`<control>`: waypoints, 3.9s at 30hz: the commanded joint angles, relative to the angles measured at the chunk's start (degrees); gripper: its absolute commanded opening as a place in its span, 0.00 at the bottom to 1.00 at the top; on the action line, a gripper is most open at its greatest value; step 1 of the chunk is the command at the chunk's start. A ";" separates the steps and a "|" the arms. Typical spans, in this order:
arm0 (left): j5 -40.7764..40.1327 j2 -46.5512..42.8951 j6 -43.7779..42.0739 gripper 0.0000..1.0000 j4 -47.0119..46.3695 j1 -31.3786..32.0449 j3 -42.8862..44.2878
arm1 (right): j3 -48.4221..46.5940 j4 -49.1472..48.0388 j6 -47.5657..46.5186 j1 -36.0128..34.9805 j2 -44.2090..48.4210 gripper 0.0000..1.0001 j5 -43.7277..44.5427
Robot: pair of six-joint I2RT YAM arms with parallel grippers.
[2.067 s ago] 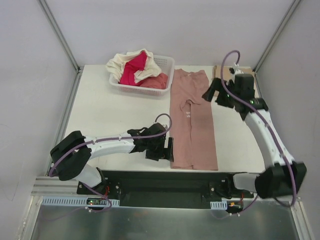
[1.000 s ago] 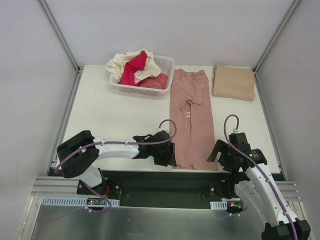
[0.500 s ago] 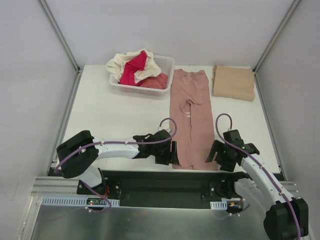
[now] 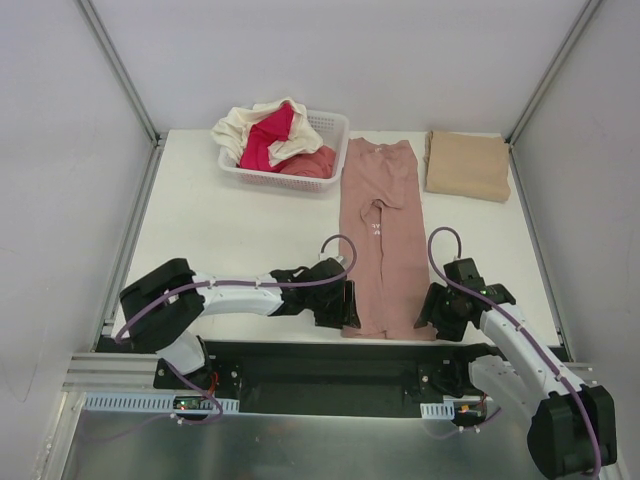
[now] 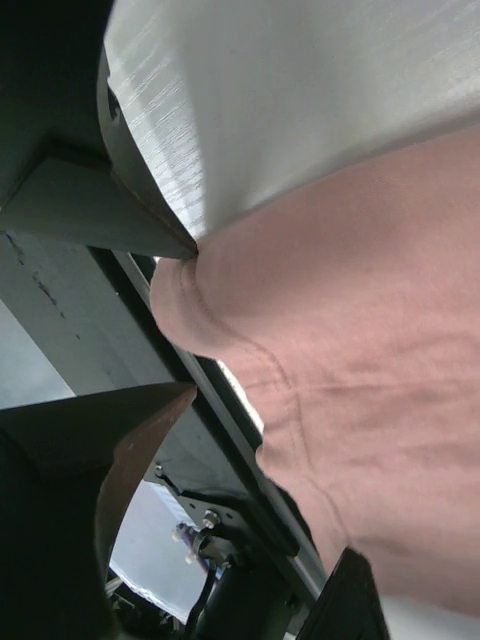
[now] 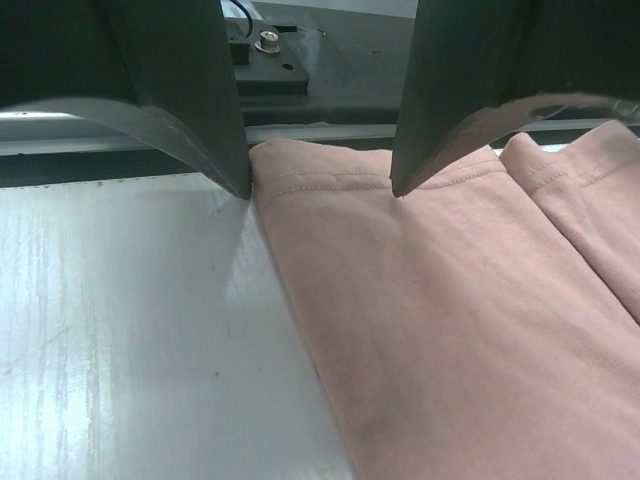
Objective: Fold and stack the t-shirts
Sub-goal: Fold the tshirt
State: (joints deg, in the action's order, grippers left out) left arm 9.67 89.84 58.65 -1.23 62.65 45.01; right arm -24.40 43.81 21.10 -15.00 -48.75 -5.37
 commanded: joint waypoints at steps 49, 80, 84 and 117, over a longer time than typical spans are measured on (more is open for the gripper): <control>5.00 2.44 -12.59 0.00 6.60 -16.68 20.98 | -35.09 -8.47 -5.28 -6.88 -20.12 0.00 11.70; 8.08 28.54 -18.49 0.13 11.78 -29.43 44.54 | -59.09 -11.73 -9.77 2.70 -54.25 0.01 6.33; 7.12 29.78 -18.49 0.19 12.13 -29.61 46.30 | -60.76 -11.64 -9.50 3.05 -56.36 0.11 6.86; -7.39 -25.94 -10.23 0.99 14.24 -24.86 -3.17 | -60.57 -26.32 -10.99 -5.91 -64.06 0.97 -24.78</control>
State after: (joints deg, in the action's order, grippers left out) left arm 4.64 69.14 45.63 12.23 37.87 45.04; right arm -77.91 22.31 10.11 -21.61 -105.86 -27.07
